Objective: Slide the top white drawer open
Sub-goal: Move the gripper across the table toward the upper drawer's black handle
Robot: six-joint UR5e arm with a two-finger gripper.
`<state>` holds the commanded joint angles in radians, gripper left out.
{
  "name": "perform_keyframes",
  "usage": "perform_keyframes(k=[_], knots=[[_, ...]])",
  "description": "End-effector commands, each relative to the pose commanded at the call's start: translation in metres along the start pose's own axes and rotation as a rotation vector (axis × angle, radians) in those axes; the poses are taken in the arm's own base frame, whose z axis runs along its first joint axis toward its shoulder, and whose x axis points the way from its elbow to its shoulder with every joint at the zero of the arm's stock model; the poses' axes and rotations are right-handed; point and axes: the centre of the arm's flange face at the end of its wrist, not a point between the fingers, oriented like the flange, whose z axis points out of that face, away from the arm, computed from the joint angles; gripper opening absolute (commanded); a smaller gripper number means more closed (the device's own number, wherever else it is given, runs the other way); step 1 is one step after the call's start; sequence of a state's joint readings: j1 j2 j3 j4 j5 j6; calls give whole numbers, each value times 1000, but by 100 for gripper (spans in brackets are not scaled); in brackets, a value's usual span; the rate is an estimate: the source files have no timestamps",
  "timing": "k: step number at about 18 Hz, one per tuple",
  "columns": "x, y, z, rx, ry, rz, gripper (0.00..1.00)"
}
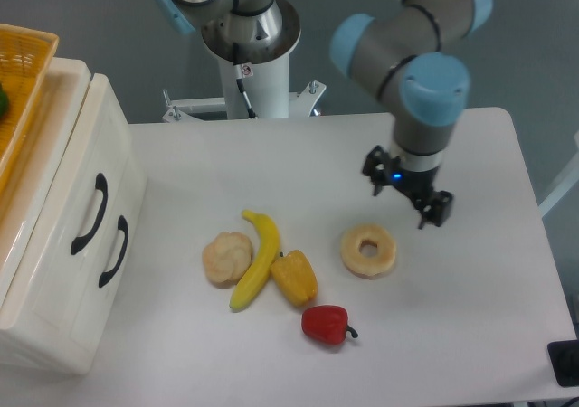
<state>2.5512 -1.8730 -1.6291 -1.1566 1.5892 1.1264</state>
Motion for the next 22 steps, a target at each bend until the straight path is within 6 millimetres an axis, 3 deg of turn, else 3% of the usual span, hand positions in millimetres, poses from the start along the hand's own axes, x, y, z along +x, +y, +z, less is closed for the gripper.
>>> perform_keyframes(k=[6, 15, 22], knots=[[49, -47, -10, 6, -1, -74, 100], [141, -125, -12, 37, 49, -264, 100], [200, -152, -40, 111, 146, -263, 100]])
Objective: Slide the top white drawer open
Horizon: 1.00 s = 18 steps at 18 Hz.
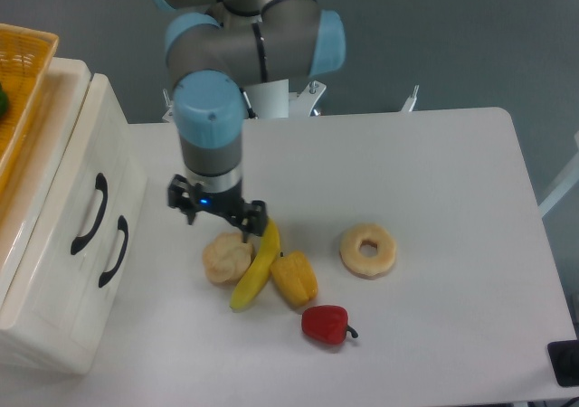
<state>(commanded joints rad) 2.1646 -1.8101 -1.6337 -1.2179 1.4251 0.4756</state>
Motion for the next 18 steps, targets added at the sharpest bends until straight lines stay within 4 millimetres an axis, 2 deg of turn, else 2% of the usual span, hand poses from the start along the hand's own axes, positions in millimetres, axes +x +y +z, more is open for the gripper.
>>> perform_keyframes(k=[4, 7, 16, 18], knots=[[20, -7, -3, 13, 11, -28, 100], [28, -12, -6, 44, 72, -46, 100], [23, -13, -11, 80, 142, -95, 100], [21, -12, -17, 92, 139, -100, 100]])
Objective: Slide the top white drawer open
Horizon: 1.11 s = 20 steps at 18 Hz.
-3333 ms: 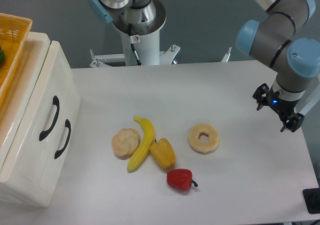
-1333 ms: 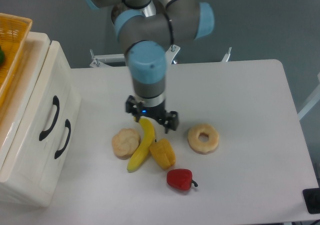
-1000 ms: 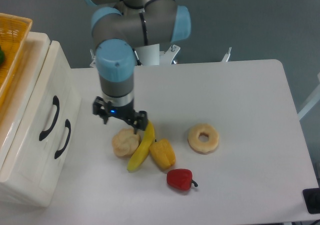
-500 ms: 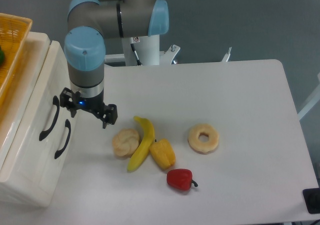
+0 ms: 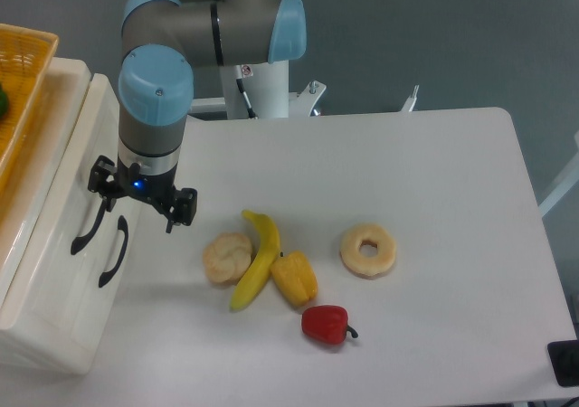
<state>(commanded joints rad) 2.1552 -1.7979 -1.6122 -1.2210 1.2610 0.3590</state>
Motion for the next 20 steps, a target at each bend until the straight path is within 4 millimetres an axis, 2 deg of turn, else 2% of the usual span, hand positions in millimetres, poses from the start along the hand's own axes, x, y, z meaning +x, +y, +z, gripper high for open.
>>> perform_keyframes(k=[7, 20], knots=[[7, -4, -5, 32, 60, -48, 100], [9, -7, 10, 12, 81, -63, 100]])
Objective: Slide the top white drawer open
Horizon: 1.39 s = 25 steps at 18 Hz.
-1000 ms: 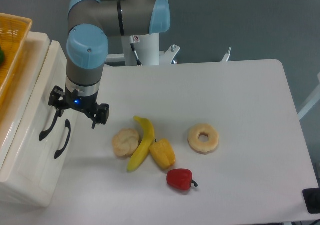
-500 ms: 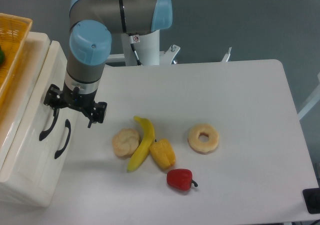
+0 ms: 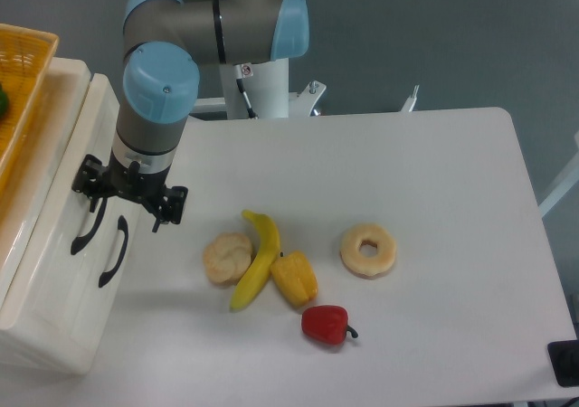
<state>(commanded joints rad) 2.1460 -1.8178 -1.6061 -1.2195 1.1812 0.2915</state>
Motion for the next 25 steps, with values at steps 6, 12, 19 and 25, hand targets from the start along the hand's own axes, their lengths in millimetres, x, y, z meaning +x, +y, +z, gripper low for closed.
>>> perform_keyframes(k=[6, 12, 19, 25], knots=[[-1, -2, 7, -7, 17, -3, 100], [-3, -2, 11, -13, 17, -6, 100], [-11, -9, 18, -23, 10, -10, 100], [-14, -13, 14, -16, 3, -6, 100]])
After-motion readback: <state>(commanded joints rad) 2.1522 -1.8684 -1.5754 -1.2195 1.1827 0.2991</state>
